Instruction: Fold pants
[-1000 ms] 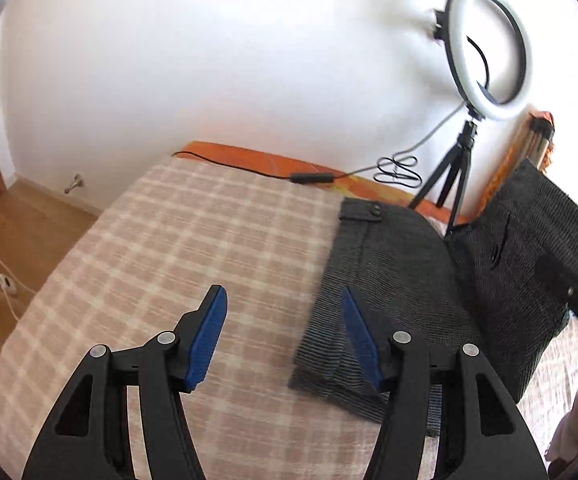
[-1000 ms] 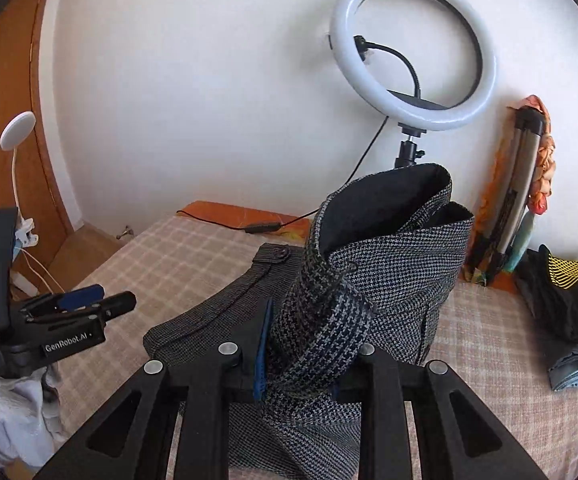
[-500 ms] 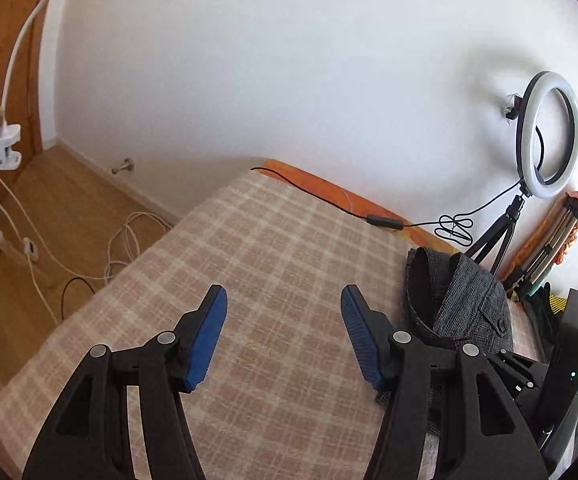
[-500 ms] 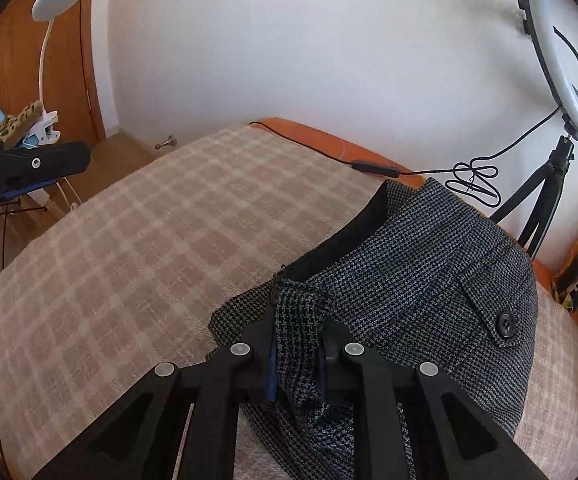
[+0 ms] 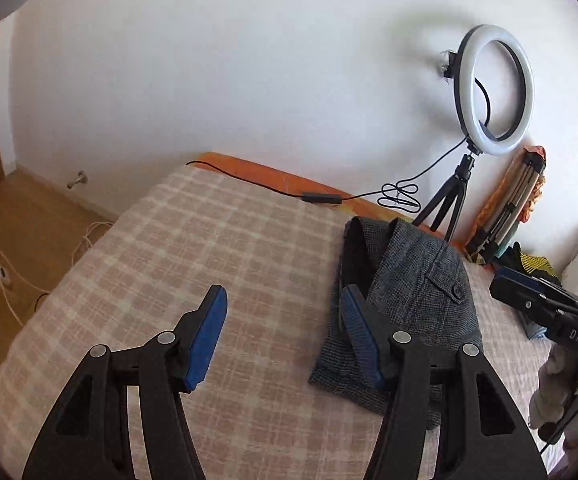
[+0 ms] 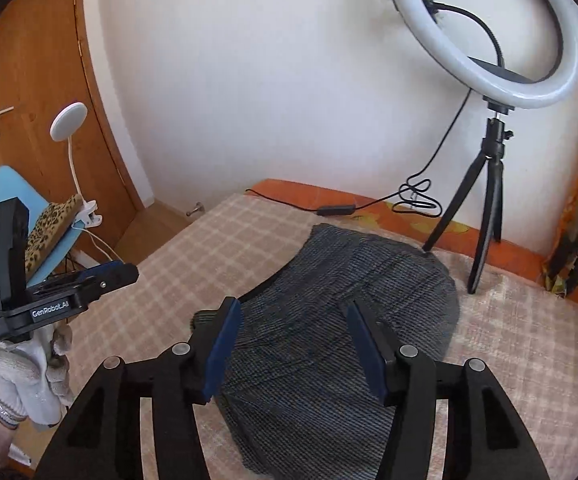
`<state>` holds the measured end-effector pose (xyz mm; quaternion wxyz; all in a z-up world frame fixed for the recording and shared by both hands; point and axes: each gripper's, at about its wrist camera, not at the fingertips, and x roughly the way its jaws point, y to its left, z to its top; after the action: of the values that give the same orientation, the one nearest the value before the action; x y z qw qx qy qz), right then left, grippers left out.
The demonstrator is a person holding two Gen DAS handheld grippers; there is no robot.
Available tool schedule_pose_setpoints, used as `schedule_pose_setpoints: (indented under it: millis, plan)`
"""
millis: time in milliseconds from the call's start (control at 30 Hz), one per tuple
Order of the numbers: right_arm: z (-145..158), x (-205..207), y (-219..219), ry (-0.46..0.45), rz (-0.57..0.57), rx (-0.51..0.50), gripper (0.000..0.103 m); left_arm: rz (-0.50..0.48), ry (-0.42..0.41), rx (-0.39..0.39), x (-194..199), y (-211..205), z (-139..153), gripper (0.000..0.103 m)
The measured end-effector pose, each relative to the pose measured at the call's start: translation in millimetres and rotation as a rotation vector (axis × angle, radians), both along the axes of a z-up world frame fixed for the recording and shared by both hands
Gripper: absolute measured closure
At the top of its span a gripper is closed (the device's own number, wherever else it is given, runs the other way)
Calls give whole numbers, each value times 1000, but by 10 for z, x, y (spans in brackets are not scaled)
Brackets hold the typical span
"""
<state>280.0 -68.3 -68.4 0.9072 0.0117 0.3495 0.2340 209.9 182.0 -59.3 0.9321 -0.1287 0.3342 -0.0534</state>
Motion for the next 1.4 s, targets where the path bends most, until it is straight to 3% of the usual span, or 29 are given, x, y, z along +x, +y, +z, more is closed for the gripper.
schedule_pose_setpoints:
  millis: [133, 267, 433, 700, 733, 800, 900, 967, 1067, 1100, 1200, 1400]
  plan:
    - [-147, 268, -565, 73, -117, 59, 44, -111, -18, 82, 39, -494, 55, 44]
    - [-366, 513, -945, 163, -150, 125, 42, -202, -2, 148, 131, -909, -44, 44]
    - [-707, 828, -991, 267, -153, 169, 42, -218, 71, 258, 312, -1119, -370, 44]
    - [-1071, 1289, -1053, 425, -132, 422, 44, -184, 138, 214, 424, -865, -607, 41]
    - [-1079, 1308, -1062, 426, -135, 442, 46, -186, 136, 219, 422, -869, -607, 41]
    - [-1044, 1338, -1033, 421, -130, 439, 61, -185, 130, 232, 438, -922, -612, 41]
    - [-821, 1353, -875, 338, -100, 311, 71, -179, 130, 220, 453, -916, -639, 40]
    - [-707, 1396, -723, 282, -86, 215, 72, -185, 131, 222, 462, -935, -660, 40]
    - [-749, 1453, -551, 283, -104, 116, 70, -186, 133, 236, 471, -963, -662, 40]
    - [-747, 1457, -534, 274, -104, 99, 63, -184, 137, 232, 476, -959, -651, 40]
    - [-663, 1256, -688, 260, -100, 146, 53, -179, 141, 207, 470, -916, -573, 40]
    - [-562, 446, -1139, 212, -76, 205, 53, -196, 88, 199, 424, -972, -216, 43]
